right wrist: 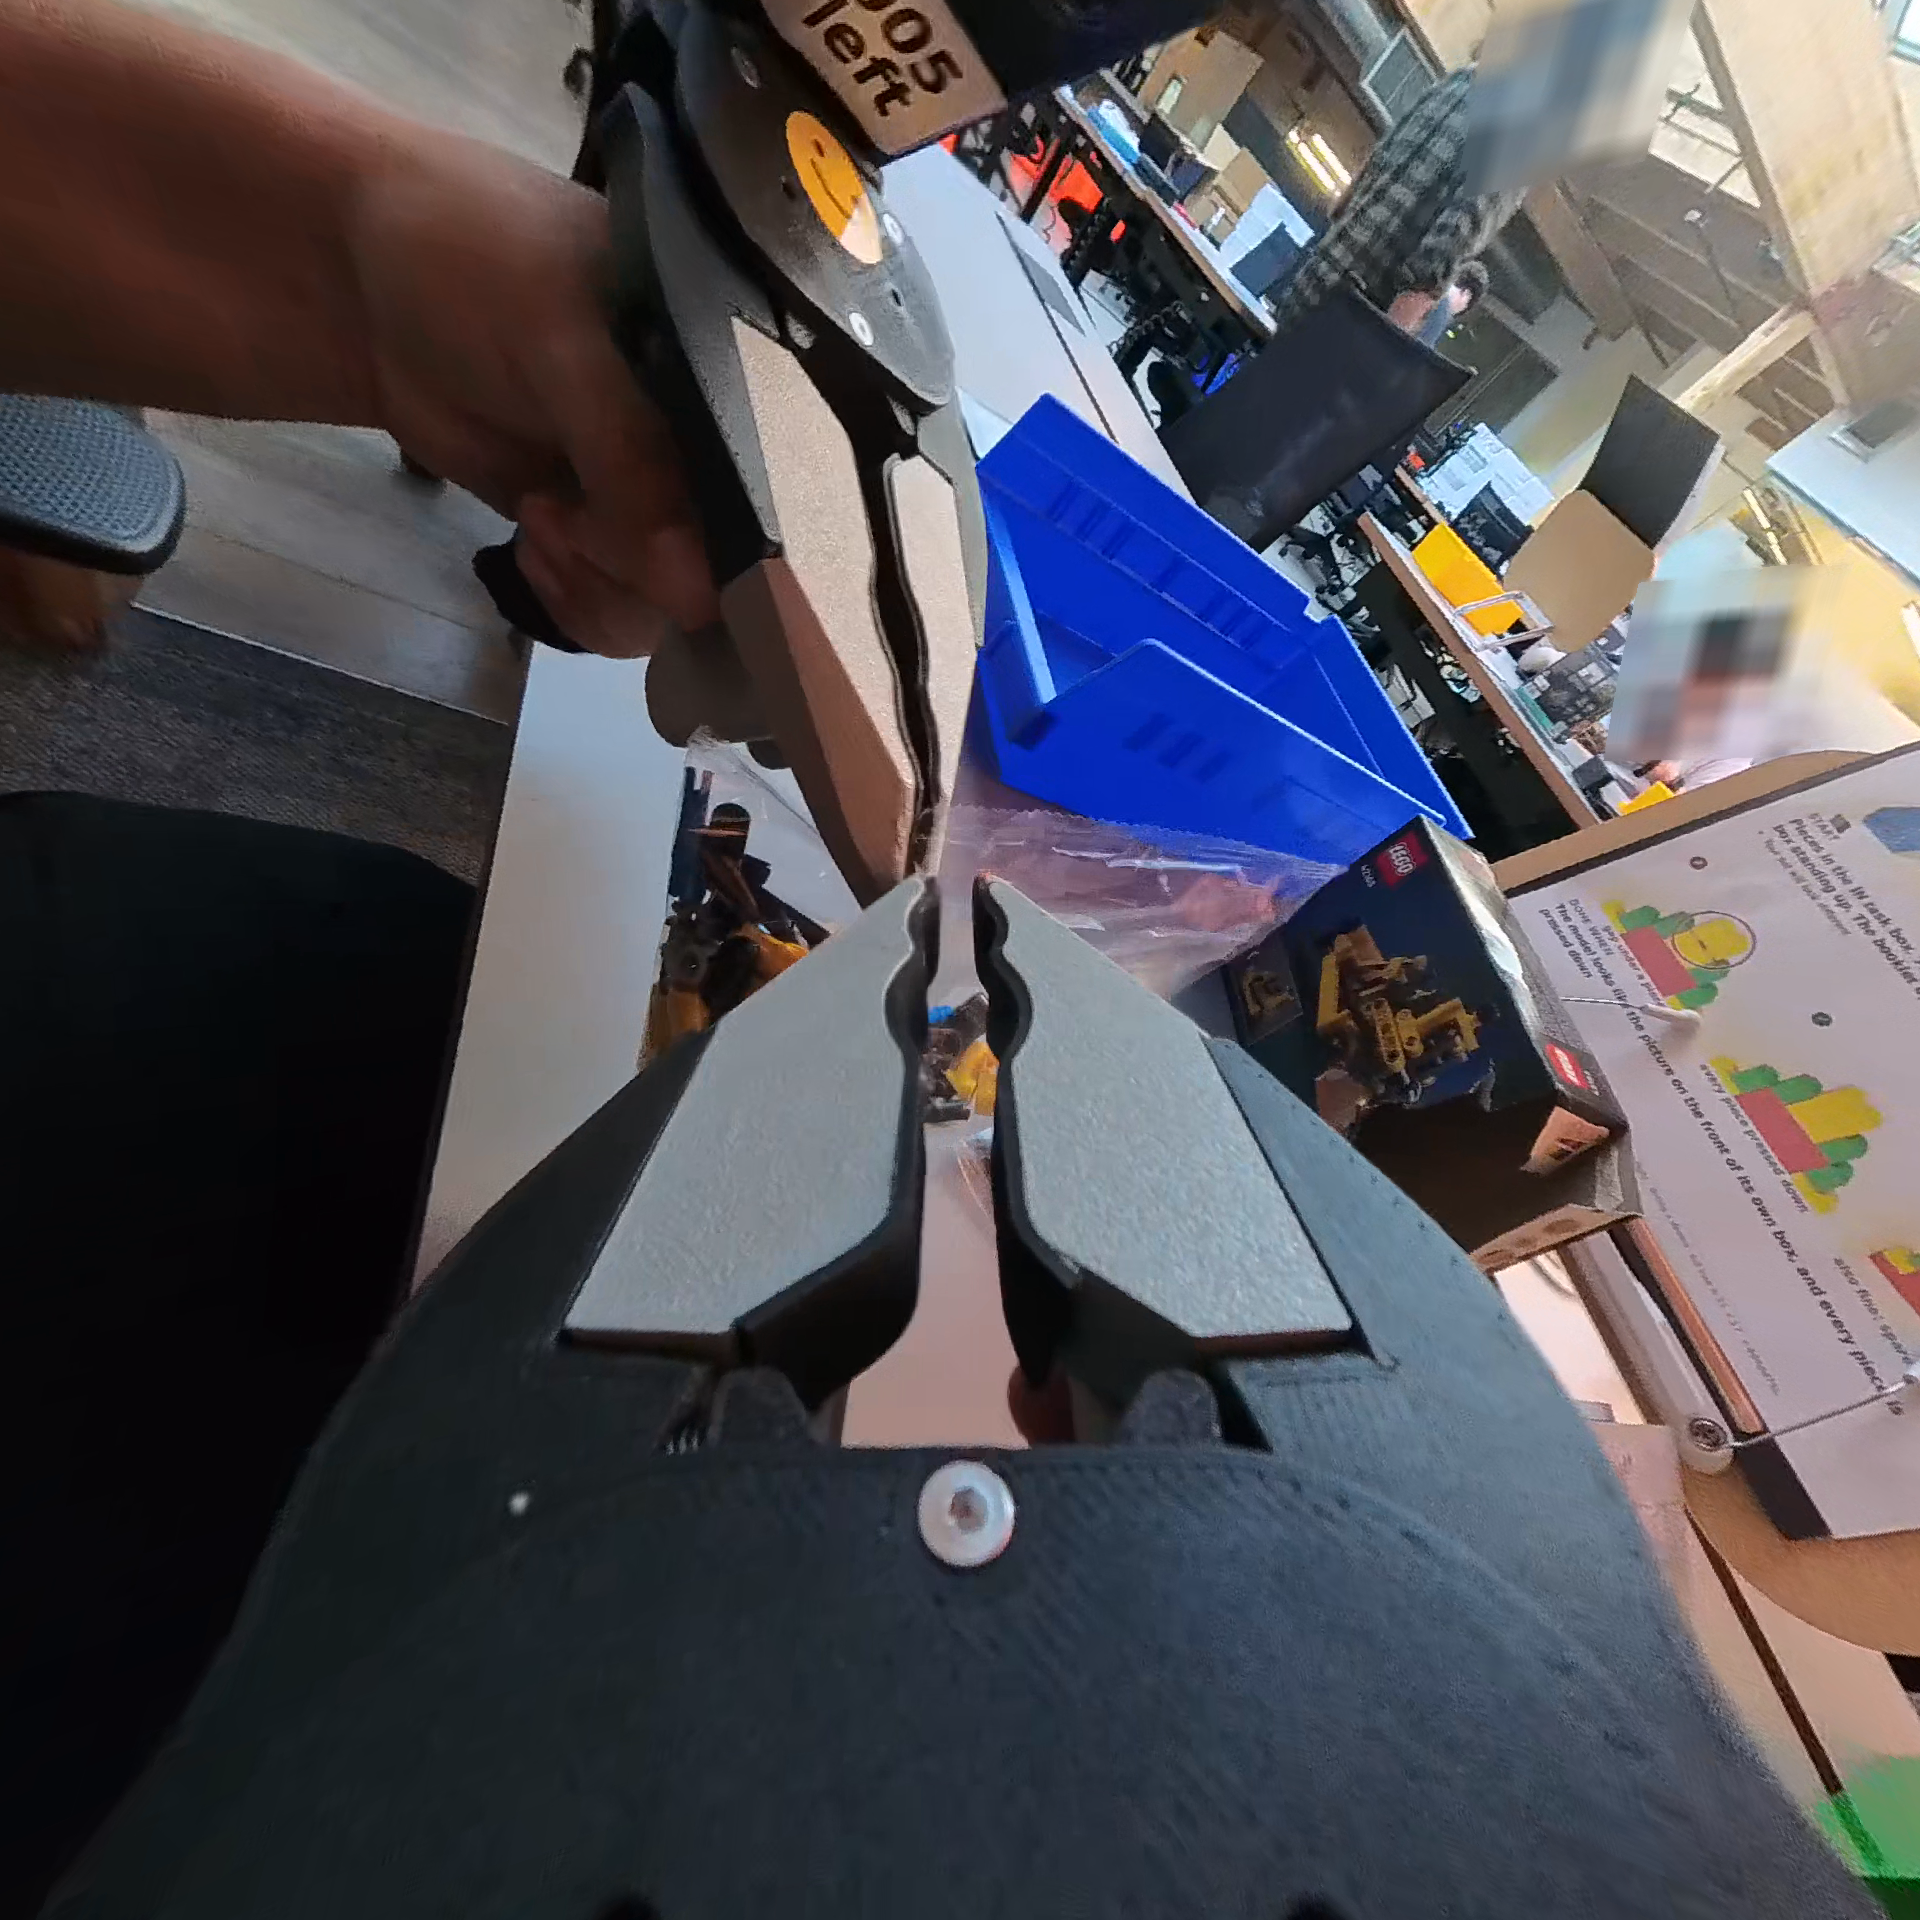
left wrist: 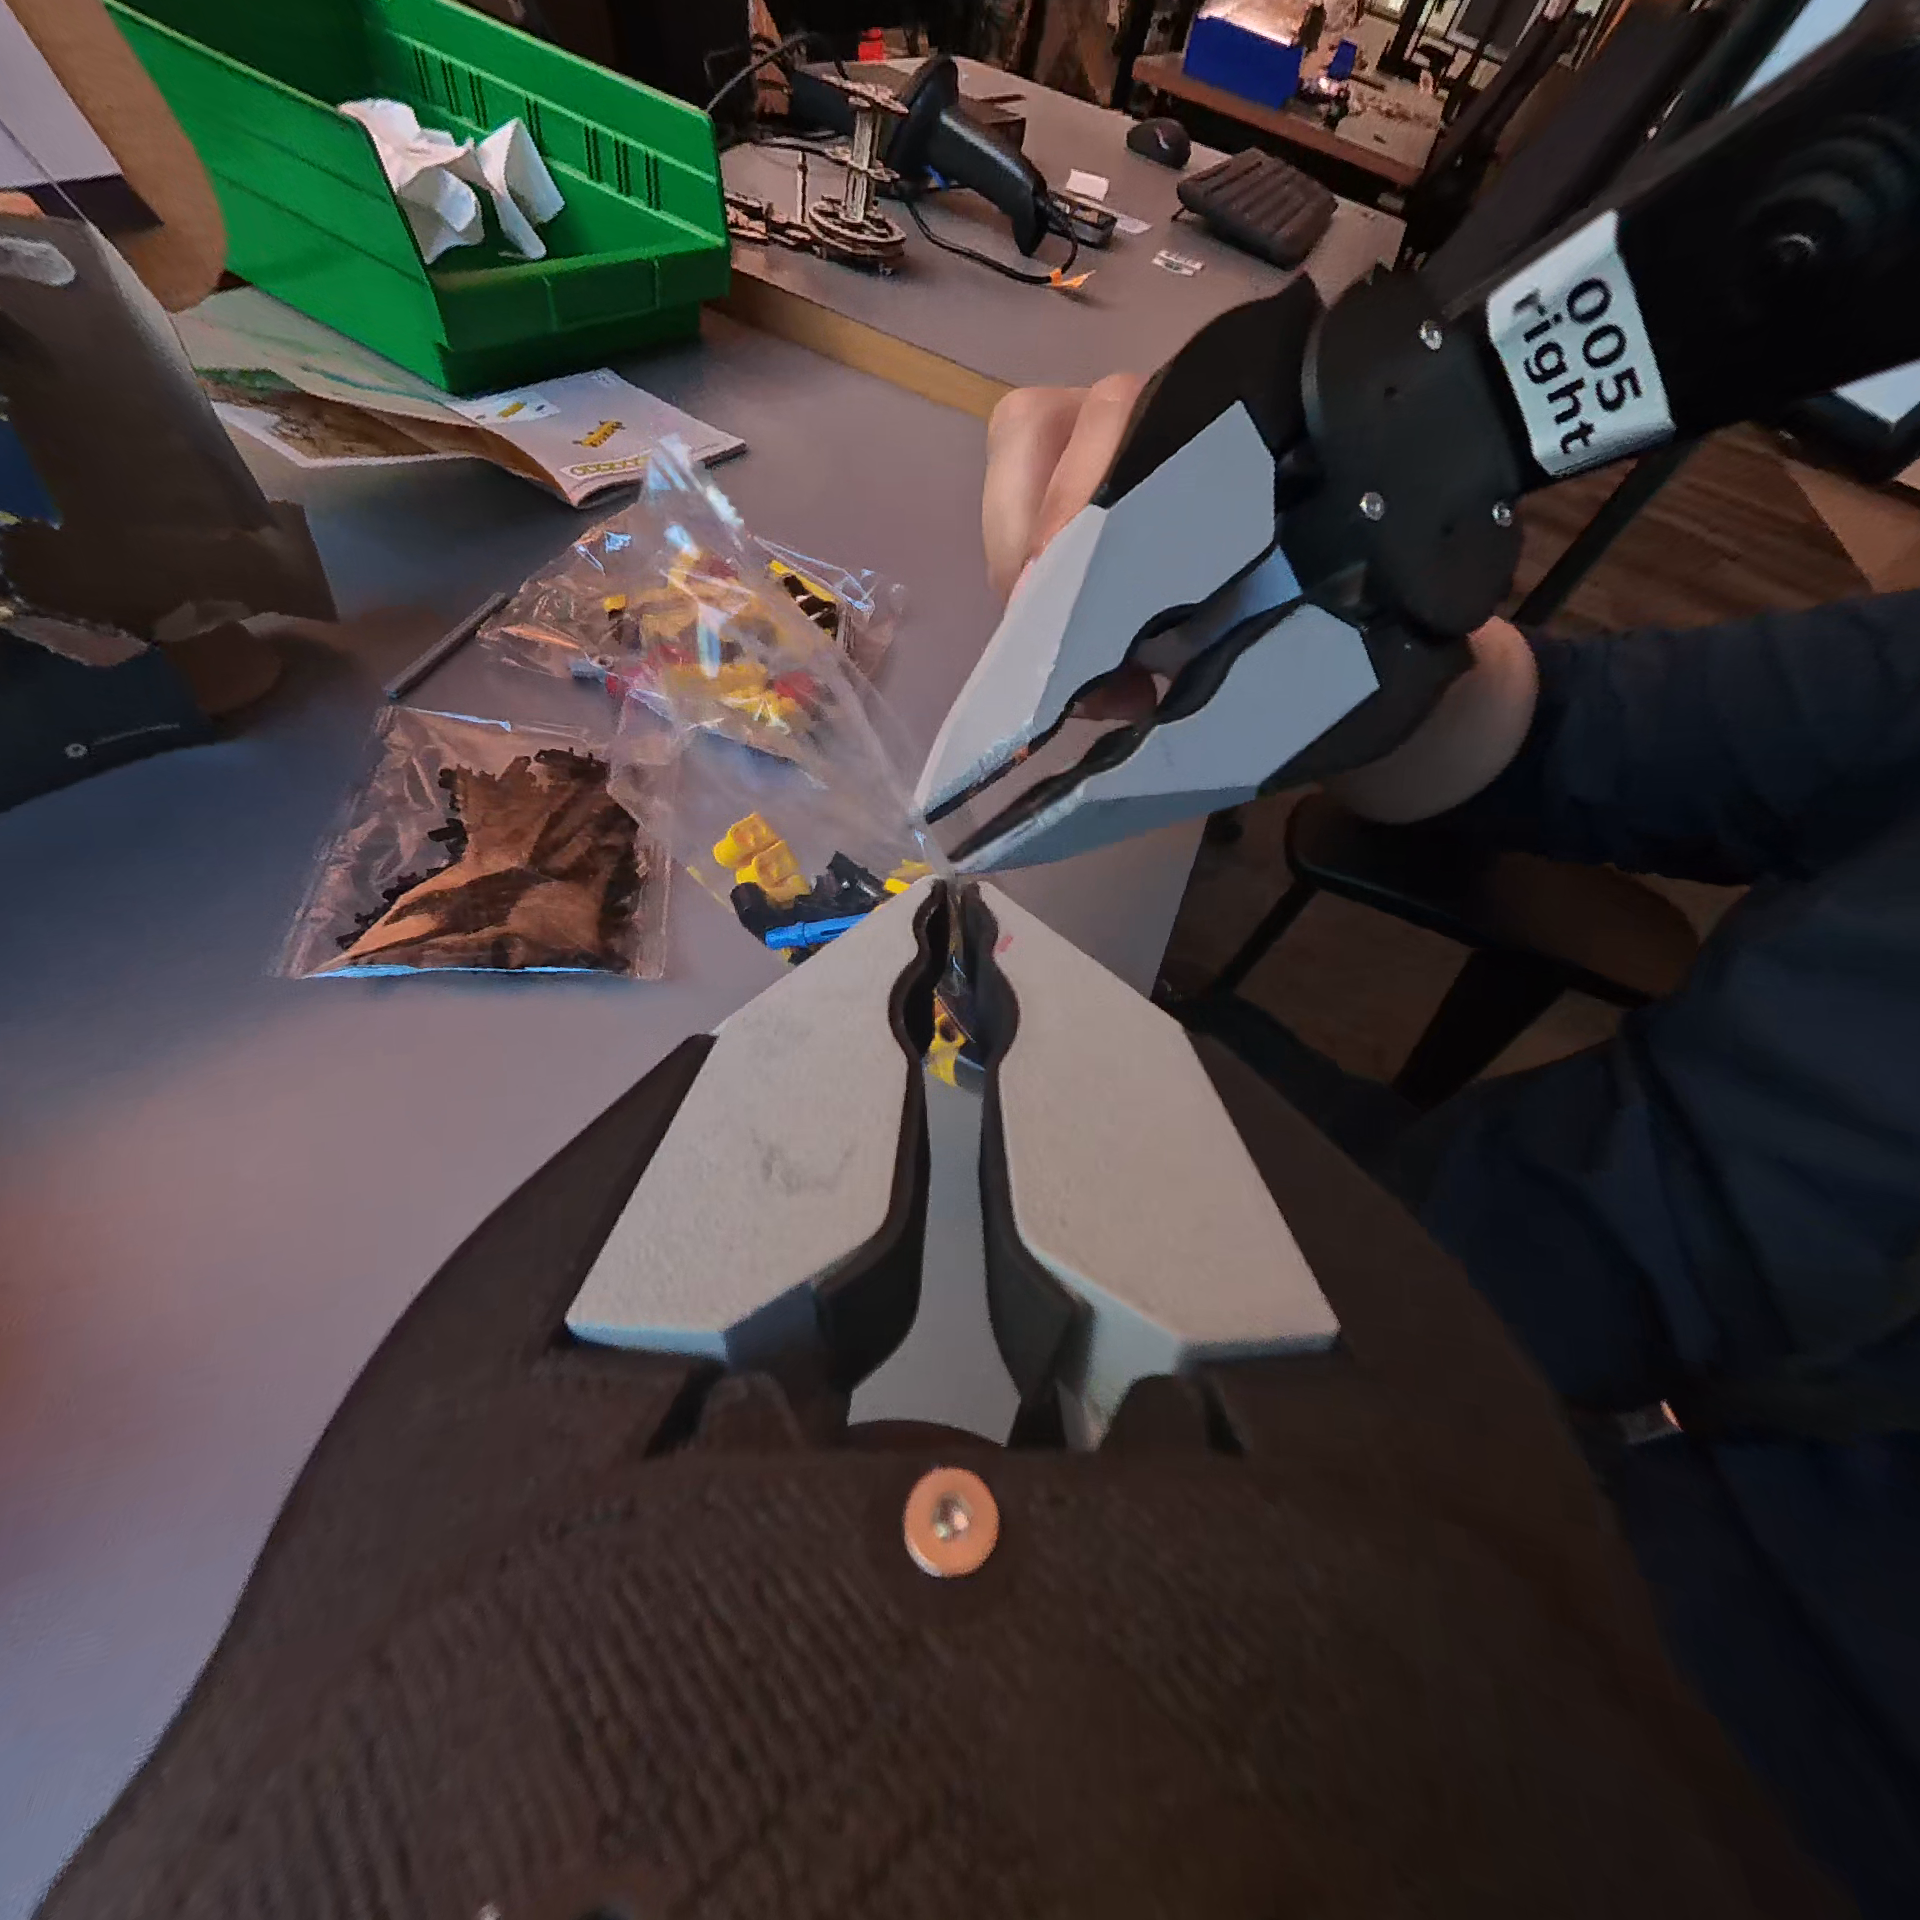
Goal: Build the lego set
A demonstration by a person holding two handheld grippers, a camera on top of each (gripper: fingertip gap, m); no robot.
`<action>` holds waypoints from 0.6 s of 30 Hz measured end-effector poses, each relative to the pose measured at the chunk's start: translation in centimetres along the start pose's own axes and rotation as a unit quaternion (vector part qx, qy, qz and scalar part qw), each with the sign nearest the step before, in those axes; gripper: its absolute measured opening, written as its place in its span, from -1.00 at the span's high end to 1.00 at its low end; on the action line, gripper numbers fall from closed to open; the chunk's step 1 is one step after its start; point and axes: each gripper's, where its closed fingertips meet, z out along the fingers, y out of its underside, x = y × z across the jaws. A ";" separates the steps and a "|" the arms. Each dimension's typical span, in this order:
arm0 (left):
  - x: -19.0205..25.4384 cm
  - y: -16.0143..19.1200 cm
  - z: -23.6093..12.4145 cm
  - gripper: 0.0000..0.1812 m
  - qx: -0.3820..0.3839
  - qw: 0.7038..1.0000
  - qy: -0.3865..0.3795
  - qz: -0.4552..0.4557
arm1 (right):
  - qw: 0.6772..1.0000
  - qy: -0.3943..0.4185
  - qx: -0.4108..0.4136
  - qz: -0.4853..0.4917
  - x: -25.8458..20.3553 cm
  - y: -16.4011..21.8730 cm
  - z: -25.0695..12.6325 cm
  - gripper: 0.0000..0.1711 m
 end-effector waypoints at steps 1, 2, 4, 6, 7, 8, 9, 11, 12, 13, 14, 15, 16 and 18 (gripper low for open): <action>0.0 0.0 0.0 1.00 0.000 1.000 0.003 -0.004 | 1.000 0.003 0.001 -0.006 -0.1 0.1 0.0 0.96; 0.0 0.1 0.0 1.00 0.001 1.000 0.005 -0.003 | 1.000 0.009 0.003 -0.014 -0.1 0.1 0.0 0.96; 0.0 0.3 0.1 1.00 -0.002 1.000 0.011 -0.005 | 1.000 0.011 0.001 -0.024 -0.3 0.4 0.0 0.96; 0.1 0.5 0.2 1.00 -0.008 1.000 0.016 -0.006 | 1.000 -0.005 -0.006 -0.012 -0.5 0.7 0.0 0.97; 0.1 0.6 0.2 1.00 -0.009 1.000 0.017 -0.011 | 1.000 -0.013 -0.012 -0.009 -0.6 0.9 0.0 0.96; 0.0 0.6 0.3 1.00 -0.007 1.000 0.020 -0.019 | 1.000 -0.018 -0.020 -0.008 -0.6 1.1 -0.1 0.95; -0.2 0.5 0.3 0.99 -0.001 0.999 0.024 -0.031 | 0.999 -0.019 -0.025 -0.004 -0.5 1.3 -0.2 0.94; -0.5 0.4 0.1 1.00 0.010 0.998 0.038 -0.049 | 1.000 -0.010 -0.019 0.015 0.2 1.2 -0.4 0.78; -0.6 0.4 -0.1 1.00 0.015 0.998 0.043 -0.053 | 1.000 -0.001 -0.015 0.021 0.6 1.2 -0.5 0.61; -0.6 0.3 -0.2 1.00 0.022 0.997 0.049 -0.060 | 1.000 0.006 -0.018 0.018 0.9 1.3 -0.5 0.62; -0.6 0.2 -0.3 1.00 0.027 0.996 0.054 -0.066 | 1.000 0.008 -0.025 0.010 0.9 1.6 -0.4 0.66; -0.5 0.1 -0.3 1.00 0.028 0.996 0.058 -0.069 | 1.000 0.008 -0.028 0.006 0.8 1.7 -0.4 0.68; -0.6 0.1 -0.2 1.00 0.028 0.995 0.058 -0.071 | 1.000 0.006 -0.028 0.005 0.7 1.7 -0.3 0.68; -0.6 0.1 -0.2 1.00 0.032 0.995 0.057 -0.072 | 1.000 0.008 -0.027 0.001 0.5 1.6 -0.1 0.61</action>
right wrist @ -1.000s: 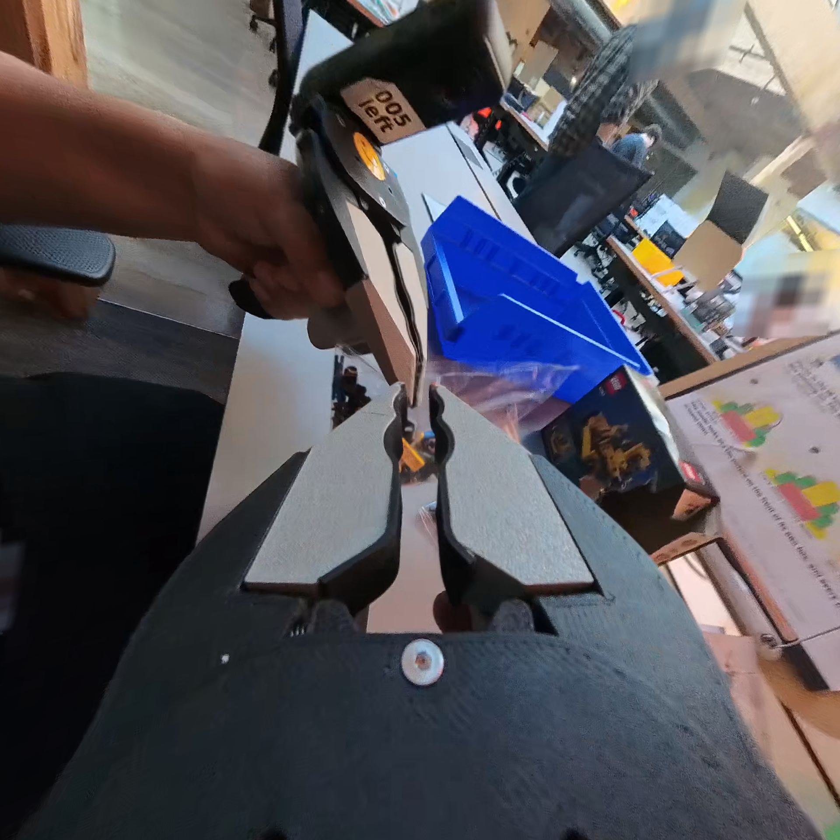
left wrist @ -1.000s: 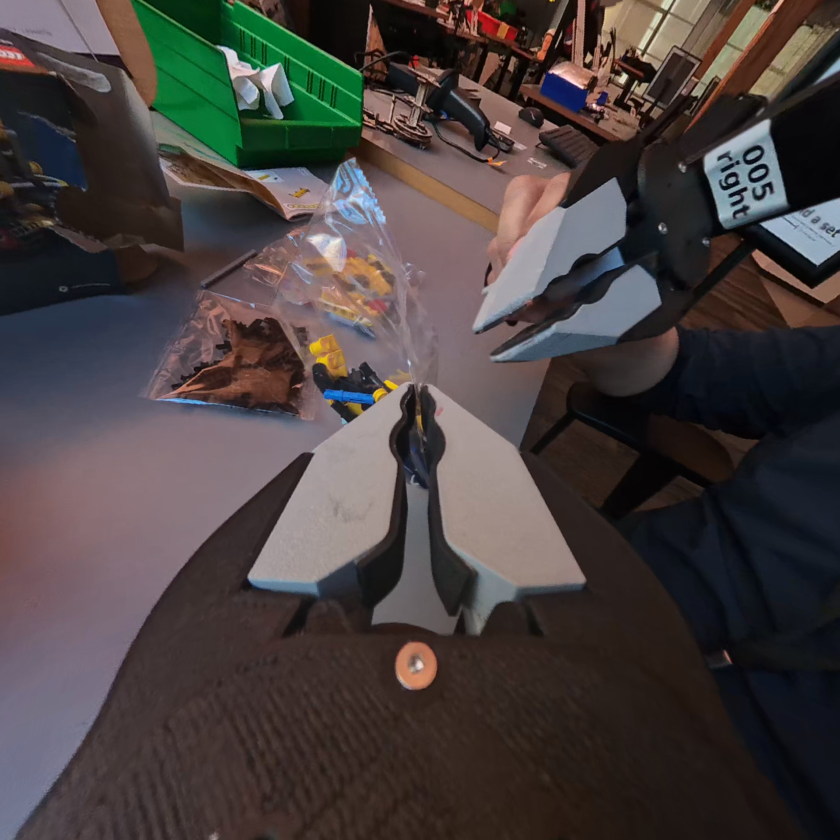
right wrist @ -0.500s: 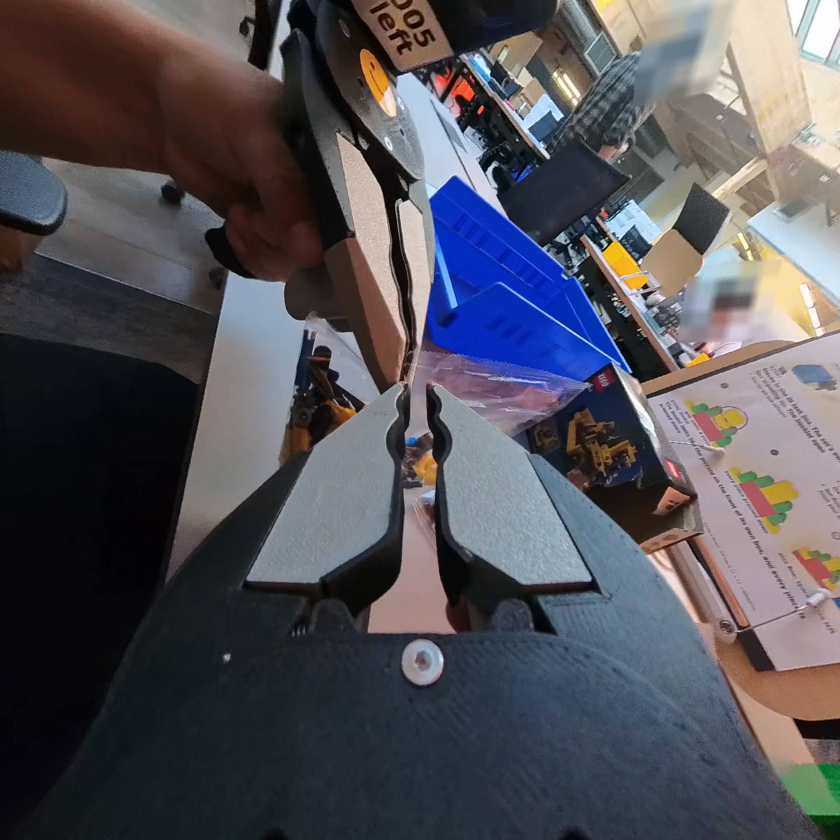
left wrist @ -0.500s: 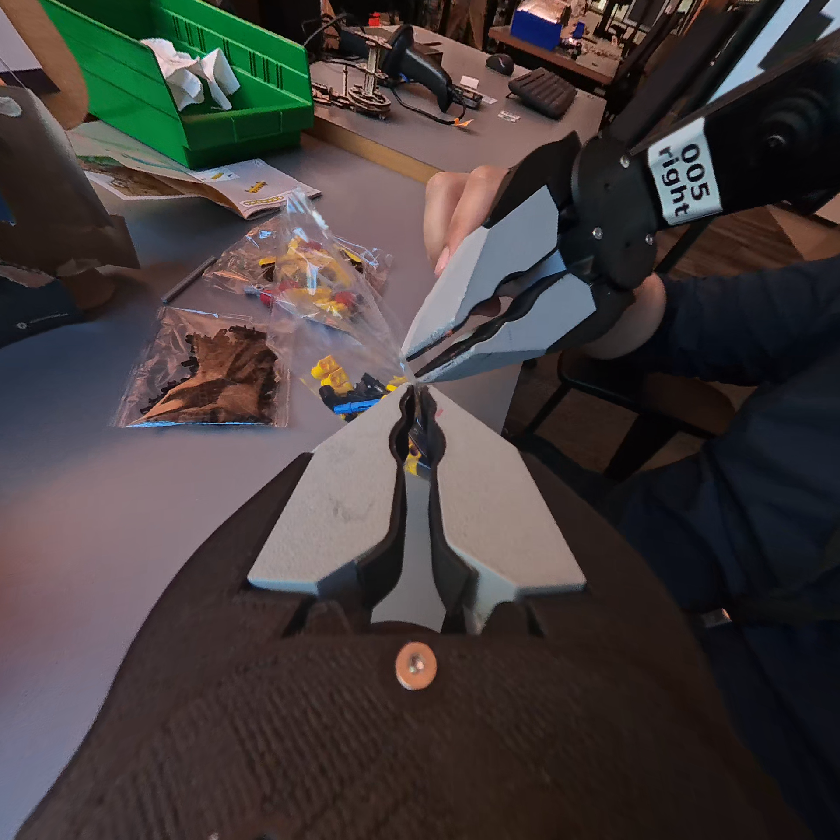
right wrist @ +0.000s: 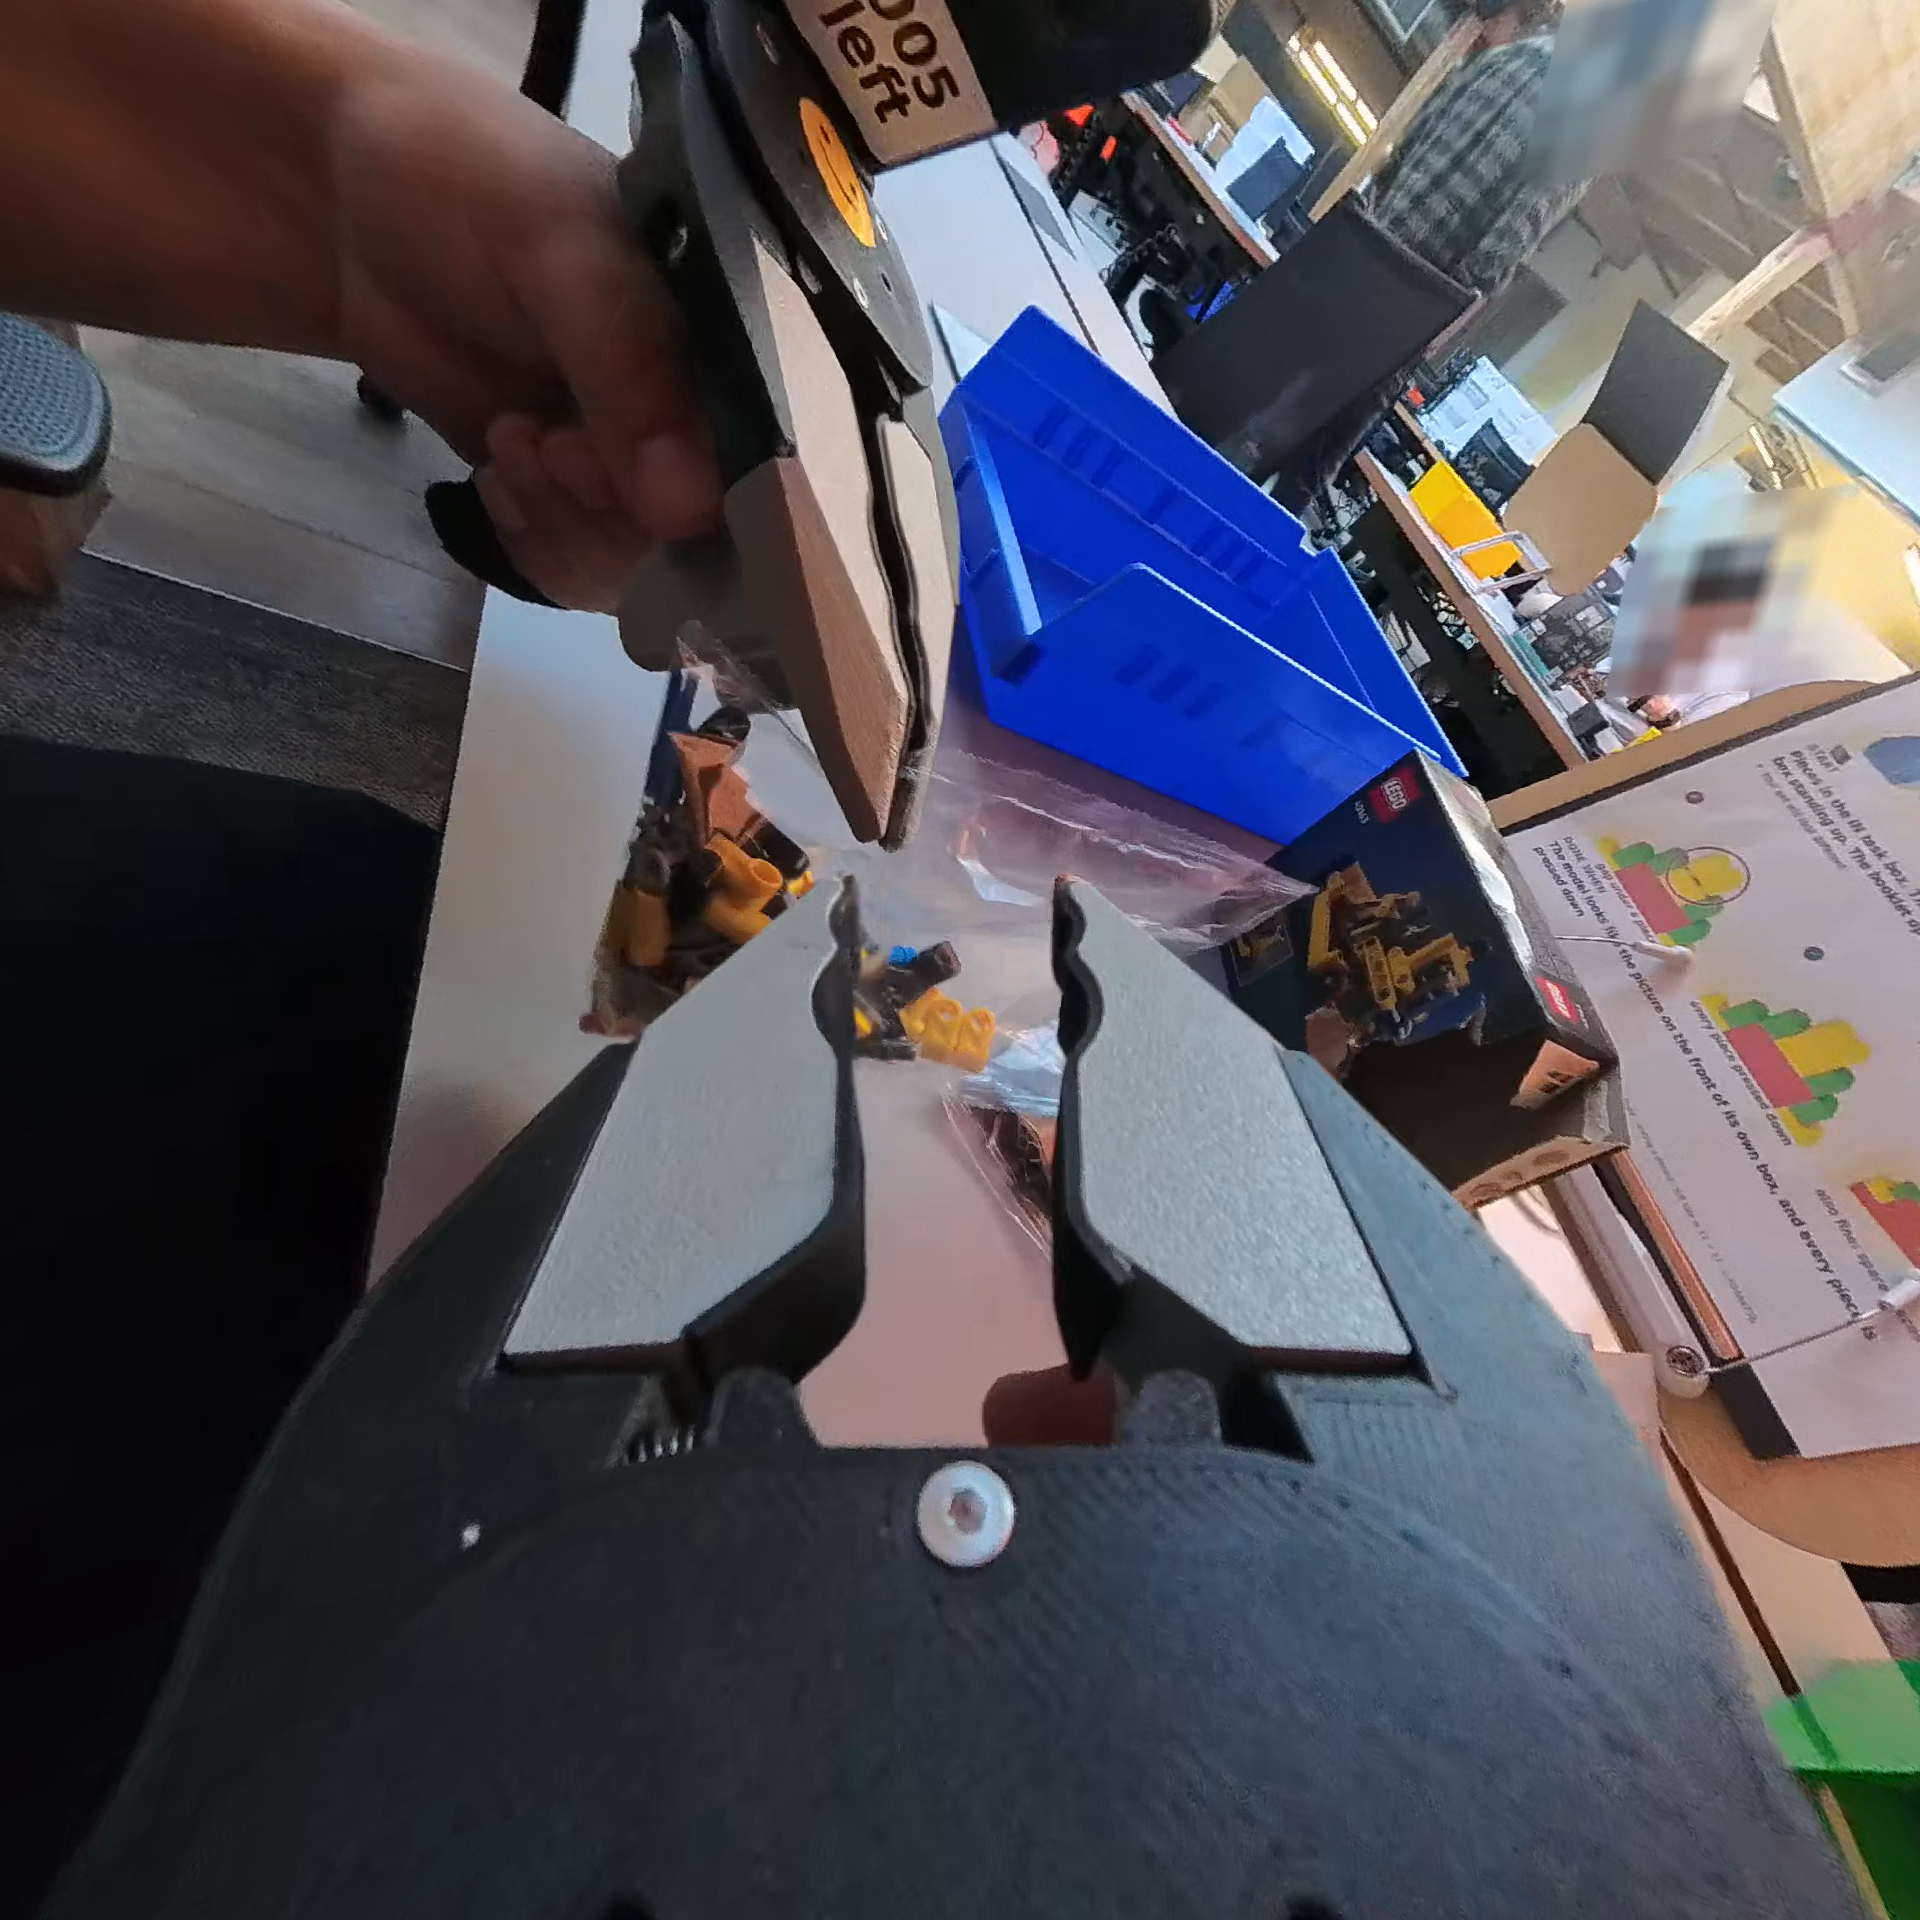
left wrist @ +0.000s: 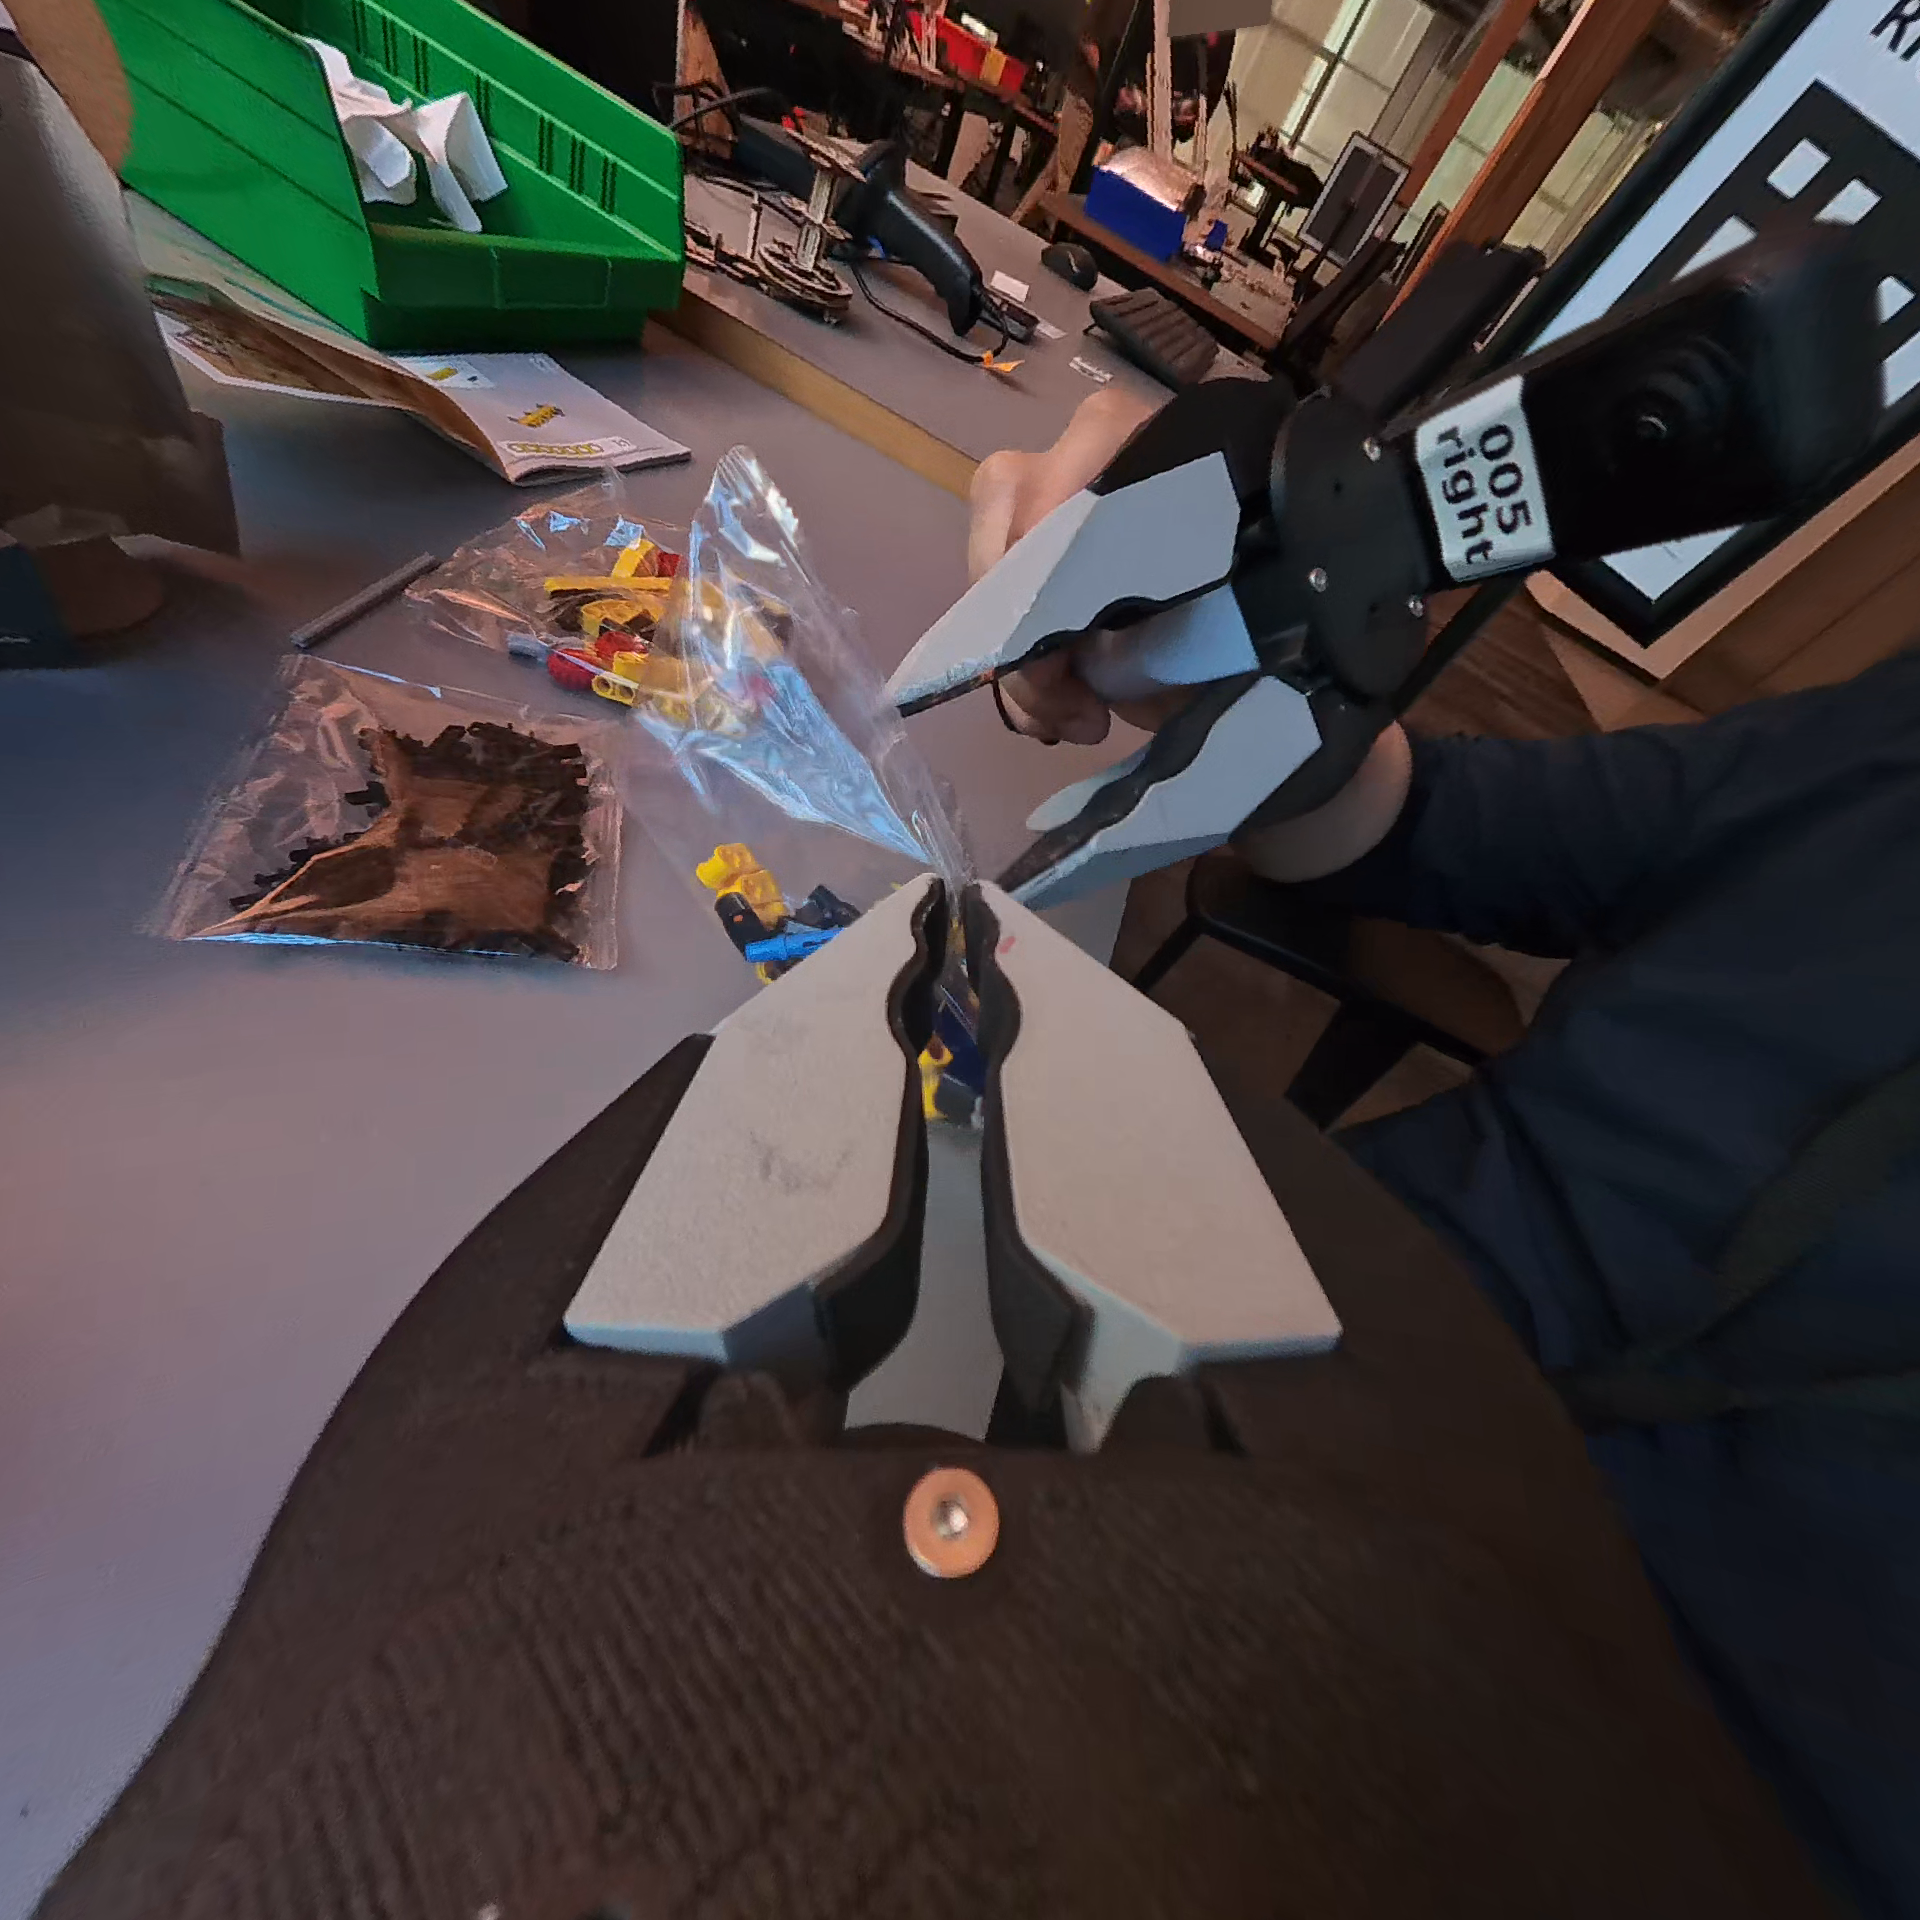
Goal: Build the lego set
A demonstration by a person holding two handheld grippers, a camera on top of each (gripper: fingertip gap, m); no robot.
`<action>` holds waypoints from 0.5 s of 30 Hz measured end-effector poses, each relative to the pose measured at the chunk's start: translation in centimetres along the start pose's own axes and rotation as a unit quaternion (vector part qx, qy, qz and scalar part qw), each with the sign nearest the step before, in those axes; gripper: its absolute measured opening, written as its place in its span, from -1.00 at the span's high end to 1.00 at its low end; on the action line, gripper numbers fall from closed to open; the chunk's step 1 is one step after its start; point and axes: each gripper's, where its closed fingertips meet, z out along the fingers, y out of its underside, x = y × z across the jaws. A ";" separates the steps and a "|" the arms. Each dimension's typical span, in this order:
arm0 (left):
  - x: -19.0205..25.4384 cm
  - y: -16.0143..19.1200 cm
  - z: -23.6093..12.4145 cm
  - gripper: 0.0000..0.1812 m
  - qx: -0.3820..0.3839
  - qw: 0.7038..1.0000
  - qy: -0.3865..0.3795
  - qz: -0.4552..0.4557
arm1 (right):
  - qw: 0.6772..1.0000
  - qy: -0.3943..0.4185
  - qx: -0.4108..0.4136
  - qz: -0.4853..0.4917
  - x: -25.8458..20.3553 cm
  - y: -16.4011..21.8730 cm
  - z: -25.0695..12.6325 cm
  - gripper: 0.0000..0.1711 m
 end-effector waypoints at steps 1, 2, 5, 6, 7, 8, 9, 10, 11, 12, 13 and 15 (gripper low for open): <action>0.0 0.0 0.0 1.00 -0.001 1.000 0.002 0.000 | 1.000 0.002 -0.001 -0.005 0.0 0.0 0.1 0.59; 0.1 0.1 0.0 1.00 -0.002 1.000 0.004 0.000 | 1.000 0.005 -0.004 -0.010 -0.1 0.1 0.2 0.61; 0.4 0.1 0.1 1.00 -0.001 1.000 0.010 0.002 | 1.000 0.009 -0.008 -0.022 -0.4 0.1 0.4 0.70; 0.4 0.0 0.1 1.00 -0.001 1.000 0.008 0.002 | 1.000 0.011 -0.008 -0.027 -0.4 0.1 0.4 0.73; 0.4 0.0 0.1 1.00 -0.001 1.000 0.008 0.002 | 0.999 0.011 -0.010 -0.032 -0.5 0.0 0.5 0.76; 0.4 0.1 0.1 1.00 -0.001 1.000 0.010 0.002 | 0.999 0.010 -0.010 -0.036 -0.6 0.0 0.5 0.79; 0.4 0.1 0.0 1.00 -0.001 1.000 0.010 0.002 | 0.999 0.008 -0.012 -0.036 -0.7 0.0 0.5 0.81; 0.4 0.2 0.0 1.00 -0.003 1.000 0.011 0.002 | 0.999 0.005 -0.014 -0.033 -0.7 0.0 0.6 0.82; 0.3 0.2 0.0 1.00 -0.004 1.000 0.010 0.003 | 1.000 0.001 -0.014 -0.028 -0.7 0.1 0.6 0.83; 0.3 0.3 0.0 1.00 -0.006 1.000 0.010 0.005 | 1.000 -0.002 -0.014 -0.022 -0.7 0.1 0.6 0.85; 0.3 0.3 0.0 1.00 -0.007 1.000 0.009 0.006 | 1.000 -0.007 -0.012 -0.013 -0.7 0.1 0.5 0.86; 0.2 0.4 0.0 1.00 -0.009 1.000 0.007 0.008 | 1.000 -0.015 -0.005 0.007 -0.5 -0.1 0.3 0.93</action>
